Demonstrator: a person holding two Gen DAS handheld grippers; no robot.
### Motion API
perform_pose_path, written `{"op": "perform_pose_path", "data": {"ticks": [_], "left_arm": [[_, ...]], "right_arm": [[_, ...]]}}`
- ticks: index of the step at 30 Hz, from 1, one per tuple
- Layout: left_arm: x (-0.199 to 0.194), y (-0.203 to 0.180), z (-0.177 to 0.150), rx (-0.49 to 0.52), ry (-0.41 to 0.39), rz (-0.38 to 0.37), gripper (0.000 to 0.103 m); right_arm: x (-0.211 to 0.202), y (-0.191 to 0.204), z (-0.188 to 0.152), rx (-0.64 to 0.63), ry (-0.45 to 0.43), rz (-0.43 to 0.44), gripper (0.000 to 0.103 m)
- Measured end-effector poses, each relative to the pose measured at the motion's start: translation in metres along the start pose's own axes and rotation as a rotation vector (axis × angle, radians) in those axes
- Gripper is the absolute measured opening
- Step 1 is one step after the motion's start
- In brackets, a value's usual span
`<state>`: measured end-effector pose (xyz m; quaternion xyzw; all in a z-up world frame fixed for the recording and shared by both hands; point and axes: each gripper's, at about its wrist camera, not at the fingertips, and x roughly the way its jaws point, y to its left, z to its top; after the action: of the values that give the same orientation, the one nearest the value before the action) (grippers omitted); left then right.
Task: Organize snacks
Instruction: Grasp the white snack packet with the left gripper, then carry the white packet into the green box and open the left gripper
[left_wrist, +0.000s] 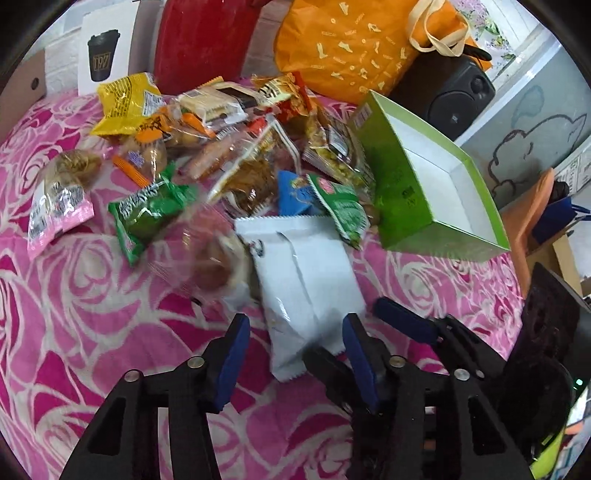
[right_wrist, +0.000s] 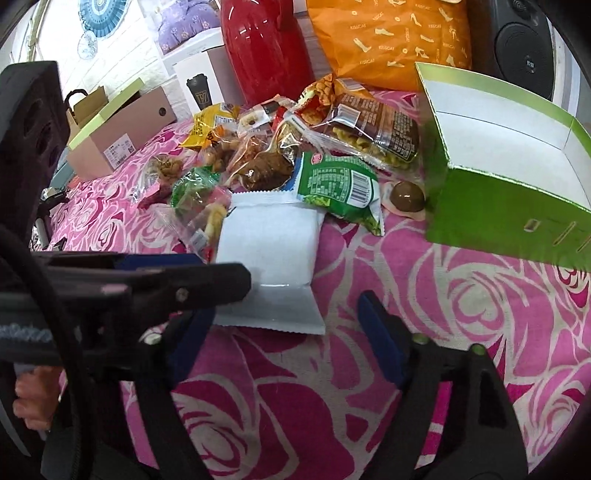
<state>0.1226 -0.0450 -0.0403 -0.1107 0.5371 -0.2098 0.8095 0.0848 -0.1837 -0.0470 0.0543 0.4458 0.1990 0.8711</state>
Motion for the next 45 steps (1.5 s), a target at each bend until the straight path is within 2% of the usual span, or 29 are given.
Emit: {"op": "perform_pose_path", "data": {"ticks": [2,4,6,8,9,10,13,15,19,26,29,32,36,45], "left_arm": [[-0.003,-0.003,-0.003,0.032,-0.027,-0.002,0.052],[0.009,0.000,-0.001,0.028,-0.006,0.032,0.052],[0.023,0.010,0.002,-0.043,0.028,-0.003,0.052],[0.025,0.013,0.004,-0.081,0.021,-0.030,0.050],[0.024,0.011,0.004,-0.068,0.016,-0.036,0.040],[0.022,0.008,0.004,-0.041,0.015,-0.020,0.038],[0.011,0.002,-0.001,-0.018,-0.012,0.024,0.035],[-0.001,-0.002,-0.006,-0.028,-0.022,0.008,0.035],[-0.028,-0.024,-0.012,0.027,-0.073,0.012,0.034],[-0.044,-0.076,0.015,0.145,-0.145,-0.061,0.034],[-0.037,-0.101,0.035,0.213,-0.160,-0.067,0.034],[-0.019,-0.121,0.058,0.237,-0.148,-0.090,0.034],[0.010,-0.141,0.080,0.276,-0.132,-0.088,0.034],[0.058,-0.147,0.112,0.300,-0.079,-0.066,0.034]], "right_arm": [[-0.002,0.003,-0.002,-0.013,-0.010,0.000,0.078],[0.000,0.003,-0.002,-0.017,0.000,-0.004,0.075],[0.005,0.004,-0.001,-0.018,0.009,-0.003,0.067],[0.008,0.006,-0.002,-0.028,0.012,-0.003,0.056],[0.008,0.007,-0.003,-0.030,0.011,-0.004,0.052],[0.008,0.007,-0.004,-0.028,0.007,-0.007,0.051],[-0.001,0.007,-0.007,-0.022,-0.002,0.022,0.037],[-0.015,0.011,-0.009,-0.034,-0.020,0.032,0.037],[-0.047,0.018,-0.012,-0.056,-0.077,0.014,0.036],[-0.097,-0.005,0.000,-0.019,-0.242,-0.062,0.036],[-0.106,-0.025,0.009,0.018,-0.282,-0.106,0.036],[-0.108,-0.050,0.018,0.055,-0.303,-0.140,0.036],[-0.097,-0.085,0.032,0.103,-0.290,-0.145,0.036],[-0.071,-0.131,0.049,0.158,-0.243,-0.124,0.036]]}}
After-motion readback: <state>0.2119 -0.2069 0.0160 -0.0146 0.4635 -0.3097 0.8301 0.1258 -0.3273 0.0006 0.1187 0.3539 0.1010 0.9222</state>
